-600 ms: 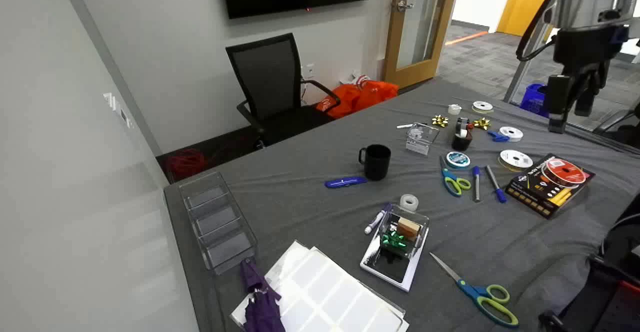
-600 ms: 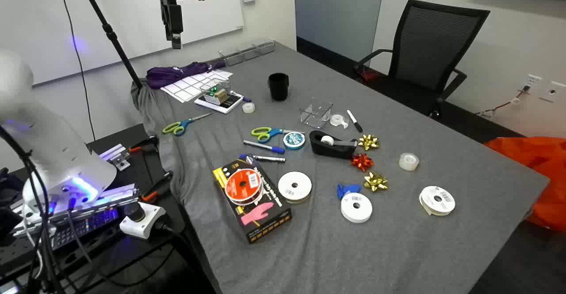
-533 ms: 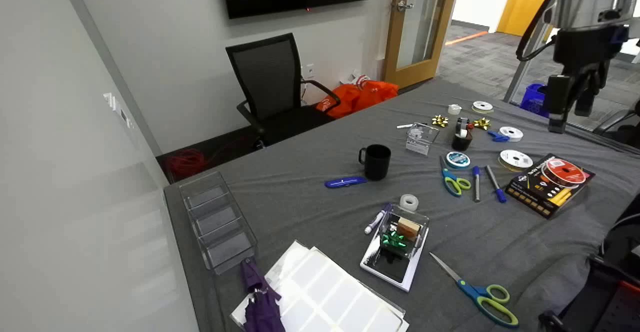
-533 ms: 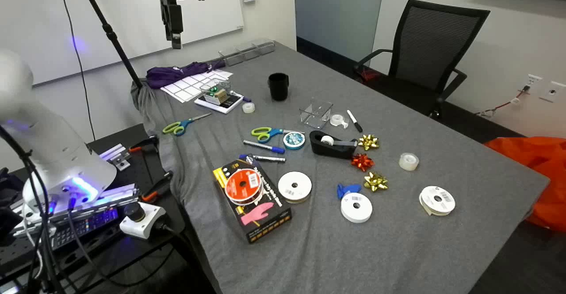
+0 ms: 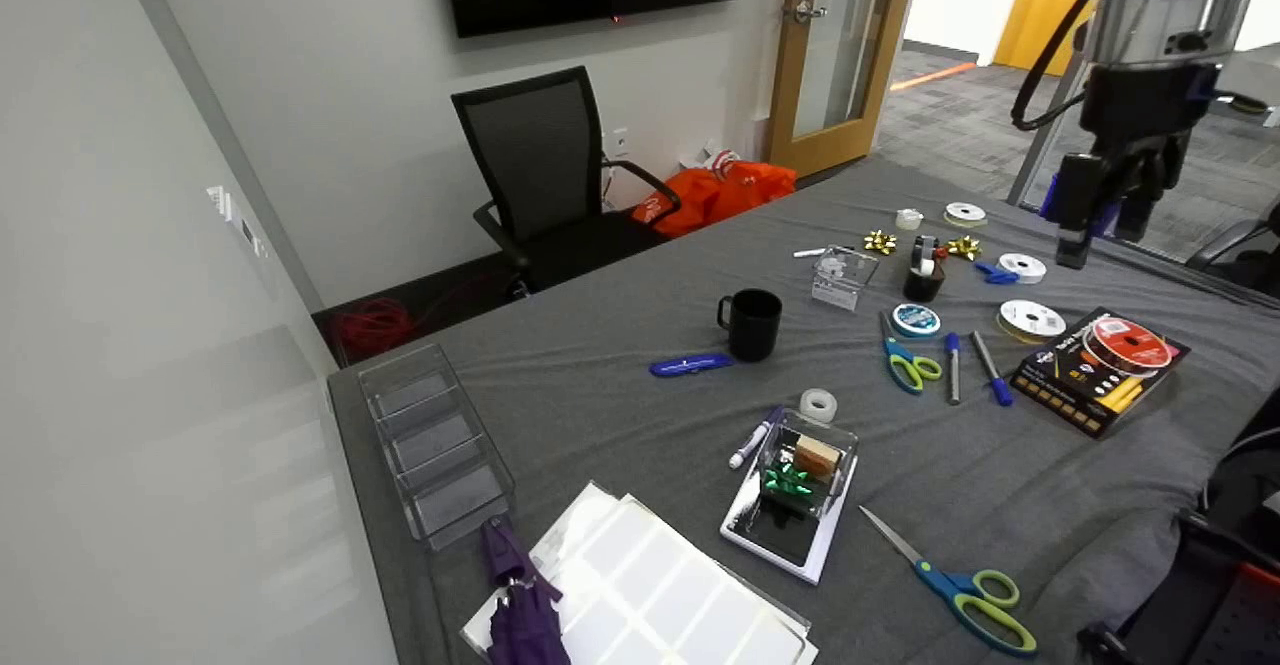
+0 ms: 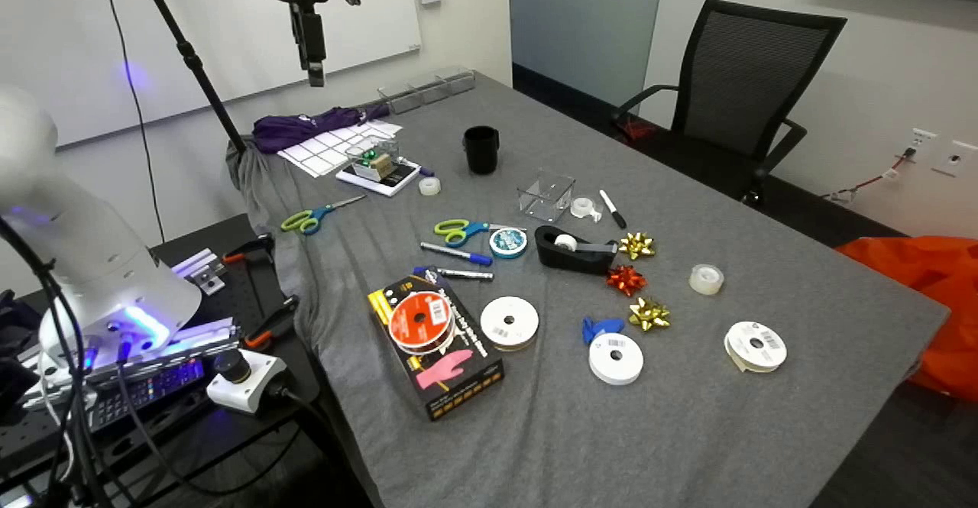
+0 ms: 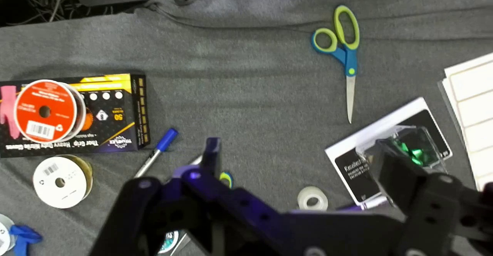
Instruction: Put the white tape in the clear container on the left.
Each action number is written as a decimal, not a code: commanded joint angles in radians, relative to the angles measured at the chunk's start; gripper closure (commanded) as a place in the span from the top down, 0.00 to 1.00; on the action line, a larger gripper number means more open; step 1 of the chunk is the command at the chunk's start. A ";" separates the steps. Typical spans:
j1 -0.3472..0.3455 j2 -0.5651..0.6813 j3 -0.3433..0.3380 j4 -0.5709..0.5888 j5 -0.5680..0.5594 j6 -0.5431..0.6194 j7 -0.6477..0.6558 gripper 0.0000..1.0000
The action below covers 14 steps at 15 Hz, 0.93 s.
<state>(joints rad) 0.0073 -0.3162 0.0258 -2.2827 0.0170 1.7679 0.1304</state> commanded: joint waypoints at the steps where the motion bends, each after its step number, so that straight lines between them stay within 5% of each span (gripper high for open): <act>1: 0.002 0.093 0.015 -0.035 0.067 0.207 0.094 1.00; 9: 0.024 0.361 0.025 -0.036 0.167 0.613 0.231 1.00; 14: 0.037 0.504 0.021 0.023 0.220 0.734 0.307 1.00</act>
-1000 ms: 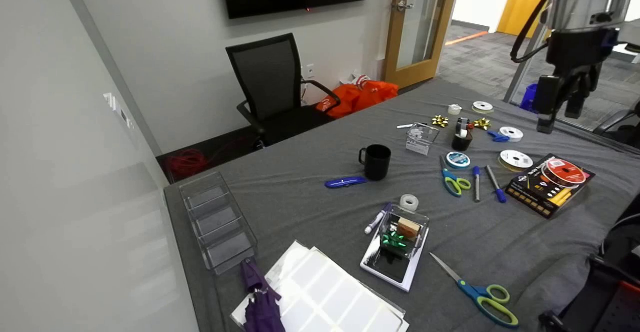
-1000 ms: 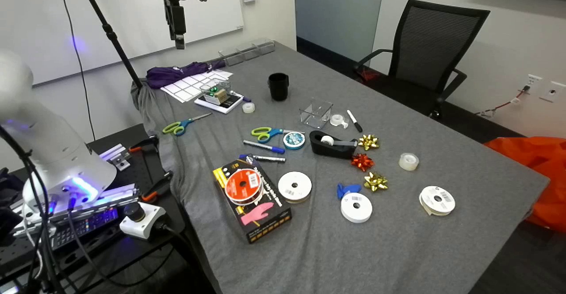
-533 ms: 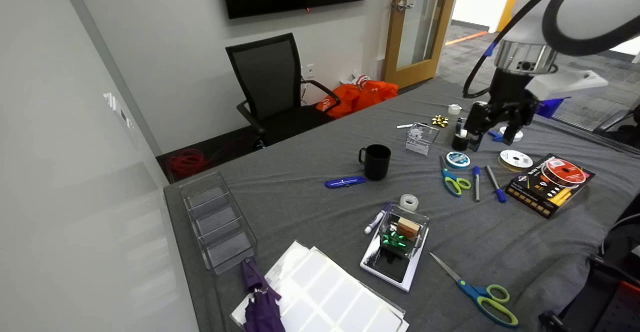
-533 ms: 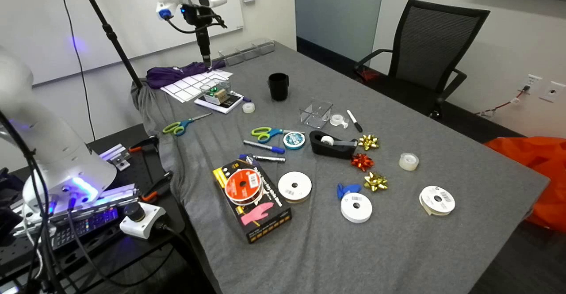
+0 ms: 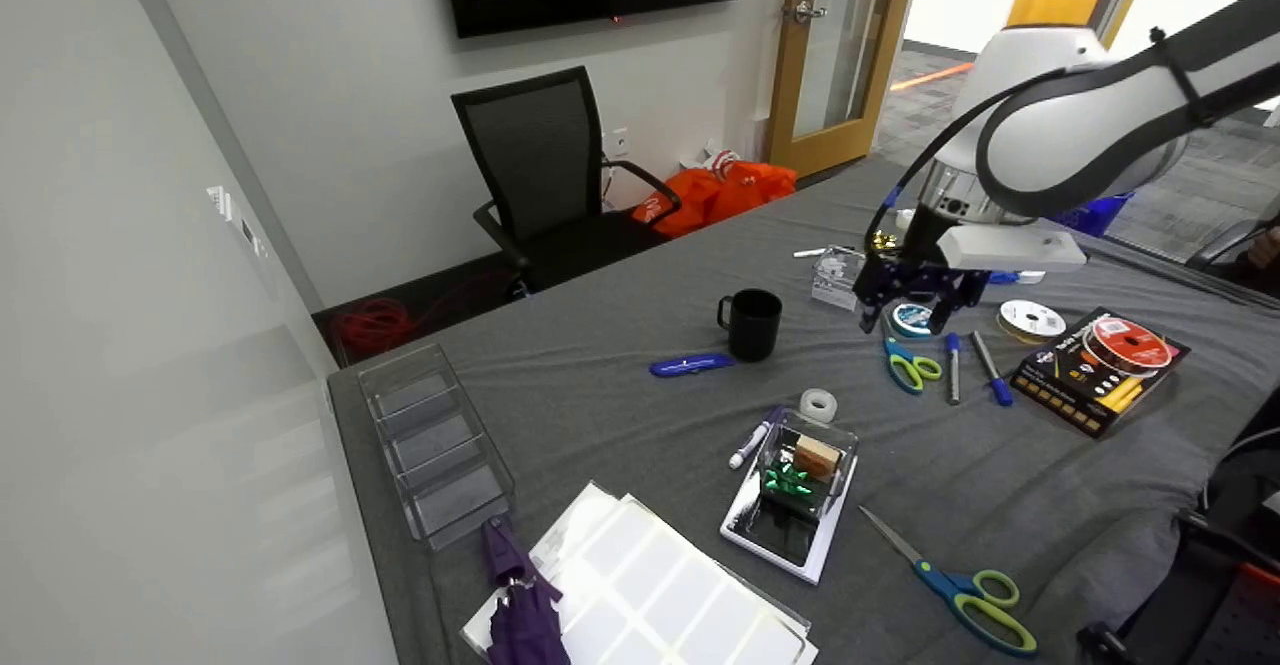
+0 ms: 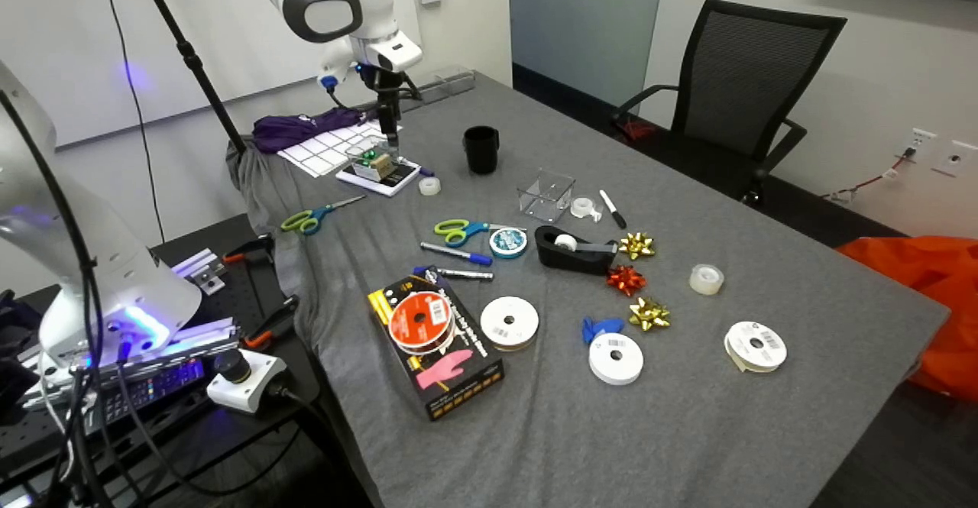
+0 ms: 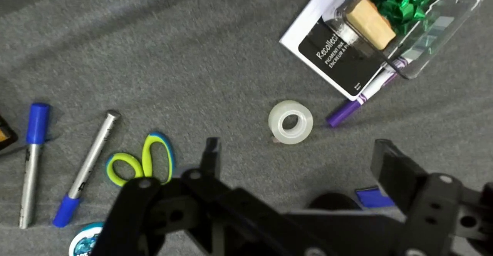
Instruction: Put the white tape in the clear container on the left.
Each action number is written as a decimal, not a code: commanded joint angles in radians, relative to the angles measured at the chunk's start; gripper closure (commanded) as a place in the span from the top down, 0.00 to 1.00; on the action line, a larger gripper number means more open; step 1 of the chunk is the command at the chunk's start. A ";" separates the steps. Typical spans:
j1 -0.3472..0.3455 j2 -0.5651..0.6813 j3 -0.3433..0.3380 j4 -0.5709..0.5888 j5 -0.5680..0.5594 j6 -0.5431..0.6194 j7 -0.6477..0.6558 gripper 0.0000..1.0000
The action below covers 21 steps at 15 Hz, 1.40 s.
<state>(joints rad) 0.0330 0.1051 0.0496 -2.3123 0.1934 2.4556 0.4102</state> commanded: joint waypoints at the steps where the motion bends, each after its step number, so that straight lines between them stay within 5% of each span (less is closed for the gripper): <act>1: 0.016 0.111 -0.005 0.067 0.041 0.060 0.048 1.00; 9: 0.108 0.314 -0.066 0.247 -0.112 0.011 0.317 1.00; 21: 0.200 0.526 -0.129 0.382 -0.194 0.024 0.456 1.00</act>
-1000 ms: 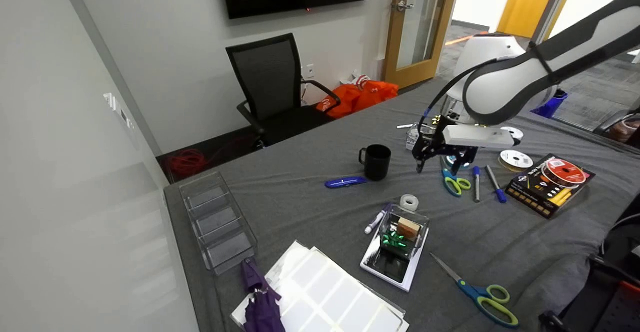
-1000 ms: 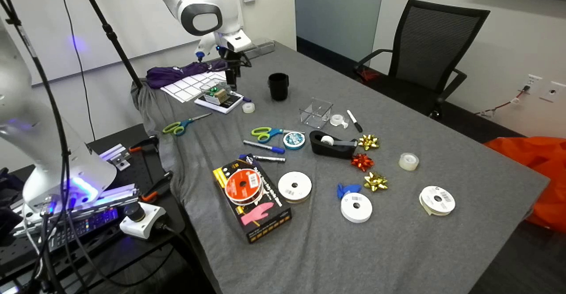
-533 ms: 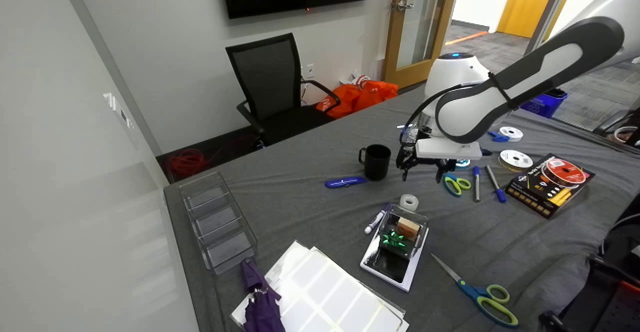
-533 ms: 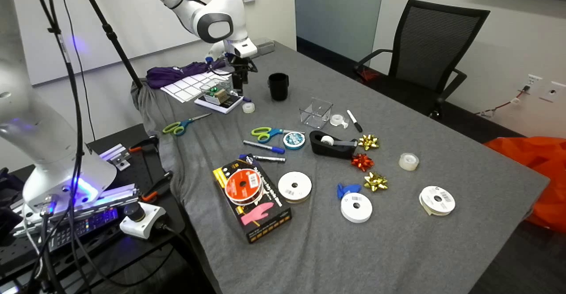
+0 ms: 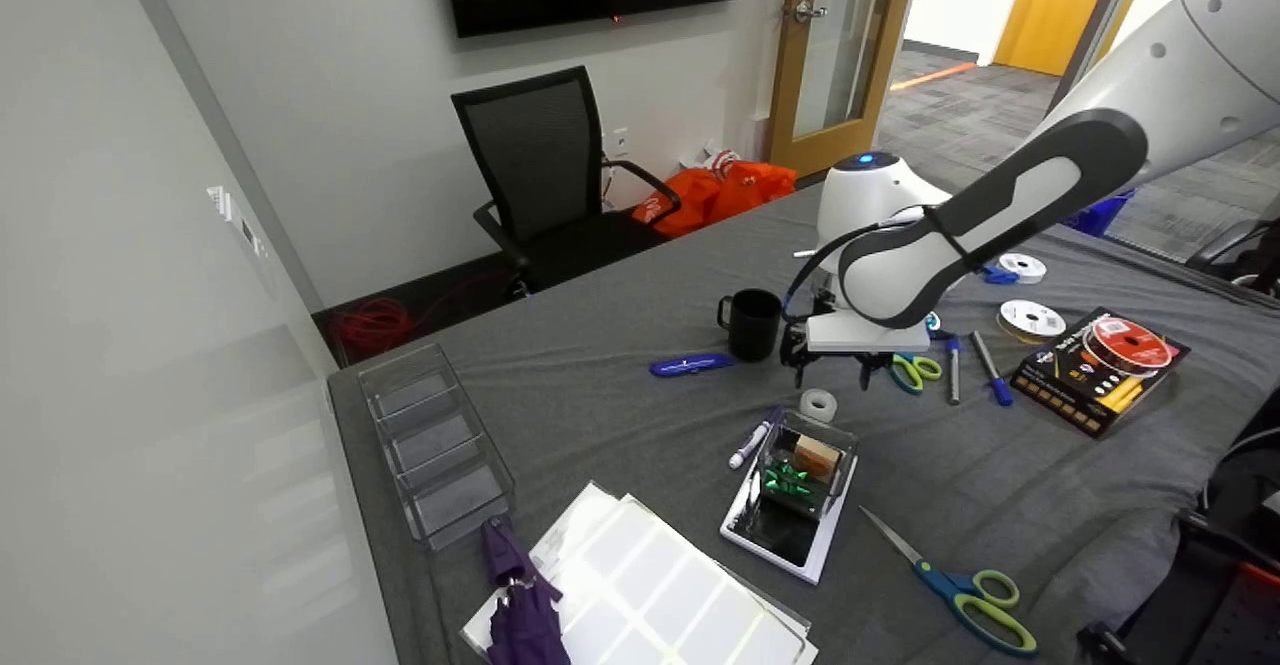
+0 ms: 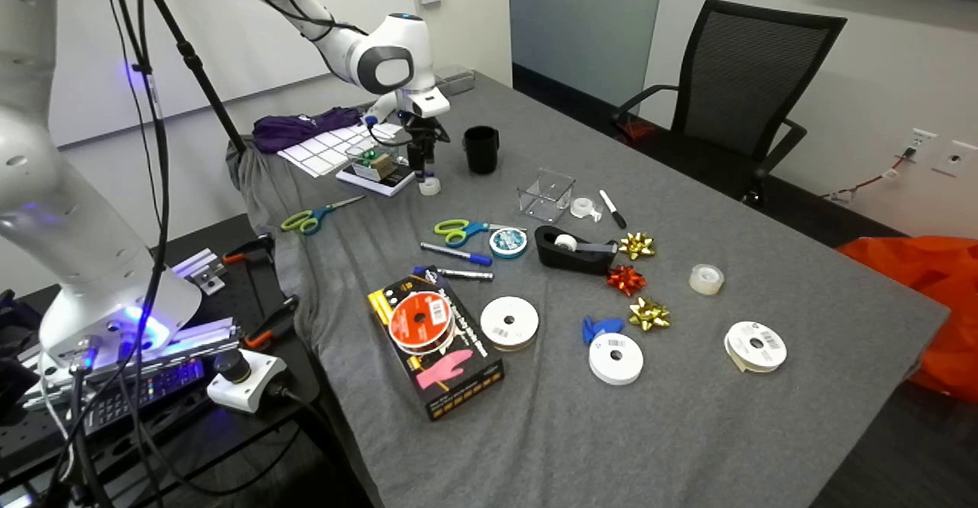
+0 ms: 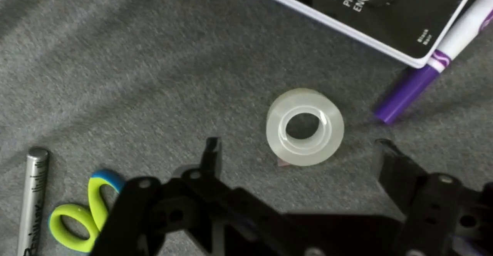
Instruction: Put the white tape in the clear container on the left.
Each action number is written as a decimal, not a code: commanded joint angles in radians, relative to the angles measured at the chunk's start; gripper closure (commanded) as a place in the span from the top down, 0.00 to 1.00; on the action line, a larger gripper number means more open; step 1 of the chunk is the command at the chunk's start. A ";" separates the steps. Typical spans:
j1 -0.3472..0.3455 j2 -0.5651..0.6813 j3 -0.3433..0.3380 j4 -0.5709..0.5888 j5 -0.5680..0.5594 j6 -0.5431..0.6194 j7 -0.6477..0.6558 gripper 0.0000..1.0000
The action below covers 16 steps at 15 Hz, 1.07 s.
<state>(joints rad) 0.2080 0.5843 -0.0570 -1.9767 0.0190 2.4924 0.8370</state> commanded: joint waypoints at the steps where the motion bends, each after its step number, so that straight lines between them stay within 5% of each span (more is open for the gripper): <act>1: 0.026 0.063 -0.025 0.060 -0.020 -0.013 0.031 1.00; 15: 0.057 0.130 -0.044 0.093 -0.033 0.041 0.025 1.00; 16: 0.058 0.131 -0.045 0.096 -0.036 0.043 0.022 0.94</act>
